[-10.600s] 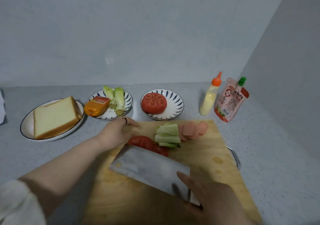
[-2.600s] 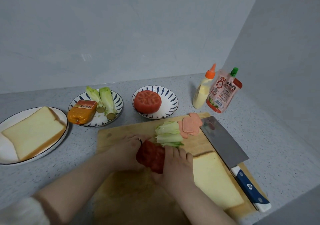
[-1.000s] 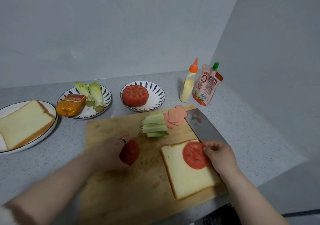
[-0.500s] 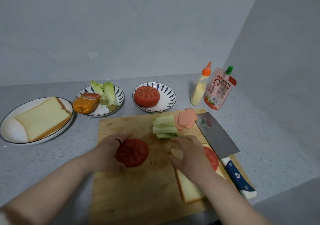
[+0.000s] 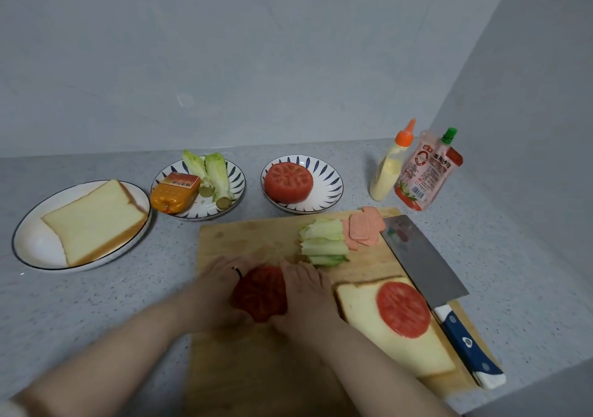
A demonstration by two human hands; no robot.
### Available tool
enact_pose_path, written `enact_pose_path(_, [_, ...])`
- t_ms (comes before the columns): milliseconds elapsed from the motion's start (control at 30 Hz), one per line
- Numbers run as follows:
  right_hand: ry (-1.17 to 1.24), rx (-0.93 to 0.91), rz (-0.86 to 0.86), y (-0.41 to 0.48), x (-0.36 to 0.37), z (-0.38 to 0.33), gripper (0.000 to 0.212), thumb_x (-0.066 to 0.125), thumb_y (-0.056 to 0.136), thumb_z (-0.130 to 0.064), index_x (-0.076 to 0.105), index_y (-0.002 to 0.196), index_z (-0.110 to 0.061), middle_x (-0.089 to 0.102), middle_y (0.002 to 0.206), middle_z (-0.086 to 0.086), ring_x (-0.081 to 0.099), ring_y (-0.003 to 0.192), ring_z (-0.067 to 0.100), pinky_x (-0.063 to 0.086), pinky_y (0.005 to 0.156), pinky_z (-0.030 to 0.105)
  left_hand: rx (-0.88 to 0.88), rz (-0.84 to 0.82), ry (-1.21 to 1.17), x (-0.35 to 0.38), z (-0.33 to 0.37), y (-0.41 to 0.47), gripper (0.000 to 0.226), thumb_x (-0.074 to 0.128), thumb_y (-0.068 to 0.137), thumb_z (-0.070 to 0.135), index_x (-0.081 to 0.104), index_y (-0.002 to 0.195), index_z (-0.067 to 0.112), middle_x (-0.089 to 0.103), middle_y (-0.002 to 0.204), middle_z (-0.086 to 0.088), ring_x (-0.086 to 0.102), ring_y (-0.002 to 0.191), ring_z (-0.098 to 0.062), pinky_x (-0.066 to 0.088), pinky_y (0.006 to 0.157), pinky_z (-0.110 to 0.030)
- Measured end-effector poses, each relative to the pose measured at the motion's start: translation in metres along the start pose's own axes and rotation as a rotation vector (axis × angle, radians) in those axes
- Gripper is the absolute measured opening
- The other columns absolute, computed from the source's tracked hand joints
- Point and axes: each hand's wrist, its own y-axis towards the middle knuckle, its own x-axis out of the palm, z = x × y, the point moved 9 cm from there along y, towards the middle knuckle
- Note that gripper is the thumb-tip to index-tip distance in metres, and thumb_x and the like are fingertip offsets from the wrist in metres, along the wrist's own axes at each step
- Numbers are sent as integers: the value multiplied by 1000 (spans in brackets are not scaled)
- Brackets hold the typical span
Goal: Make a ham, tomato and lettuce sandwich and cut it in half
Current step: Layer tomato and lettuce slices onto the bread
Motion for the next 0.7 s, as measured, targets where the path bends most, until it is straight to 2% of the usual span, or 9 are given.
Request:
enact_pose_path(167, [254, 126, -28, 8, -1, 7, 84, 59, 77, -36, 11, 144, -22, 23, 148, 0, 9, 138, 22, 2, 113, 41, 15, -12, -10, 1, 0, -1, 87, 68, 73, 39, 10, 139, 40, 16, 148, 10, 7, 137, -10, -3, 111, -27])
enact_pose_path(300, [347, 236, -30, 15, -5, 12, 70, 51, 79, -30, 21, 142, -20, 30, 144, 2, 15, 135, 23, 9, 110, 40, -22, -67, 34, 4, -1, 2, 92, 67, 76, 37, 2, 141, 39, 7, 152, 9, -1, 140, -14, -5, 112, -31])
enact_pose_path(367, [371, 257, -4, 16, -11, 12, 61, 49, 82, -29, 28, 139, -21, 36, 139, 3, 22, 132, 24, 15, 107, 38, 10, -102, 50, 6, 3, 5, 94, 66, 76, 36, -1, 142, 36, 4, 153, 8, -2, 140, -13, -10, 109, -29])
enact_pose_path(433, [379, 229, 74, 10, -23, 12, 53, 50, 83, -27, 37, 134, -21, 43, 133, 2, 30, 128, 23, 22, 105, 35, 49, -124, 56, 6, 6, 8, 95, 67, 75, 35, -1, 142, 35, 5, 153, 8, -4, 140, -10, -15, 104, -25])
enact_pose_path(533, [372, 217, 306, -17, -58, 36, 40, 53, 84, -21, 51, 123, -19, 55, 121, 2, 44, 116, 21, 32, 98, 30, 66, -118, 72, 6, 8, 9, 97, 69, 71, 41, 2, 142, 39, 8, 152, 11, -3, 139, -9, -16, 99, -23])
enact_pose_path(633, [278, 371, 499, -69, -87, 97, 31, 54, 84, -16, 56, 115, -13, 59, 112, 7, 48, 108, 23, 39, 87, 31, 96, -82, 105, 5, 10, 11, 98, 69, 68, 49, 4, 141, 41, 12, 152, 10, 1, 140, -10, -15, 102, -23])
enact_pose_path(700, [205, 531, 557, -107, -97, 141, 33, 56, 82, -9, 55, 115, -4, 59, 113, 15, 47, 107, 31, 38, 88, 35, 98, -68, 108, 4, 10, 11, 98, 69, 67, 50, 5, 140, 42, 15, 151, 10, 5, 140, -11, -13, 103, -23])
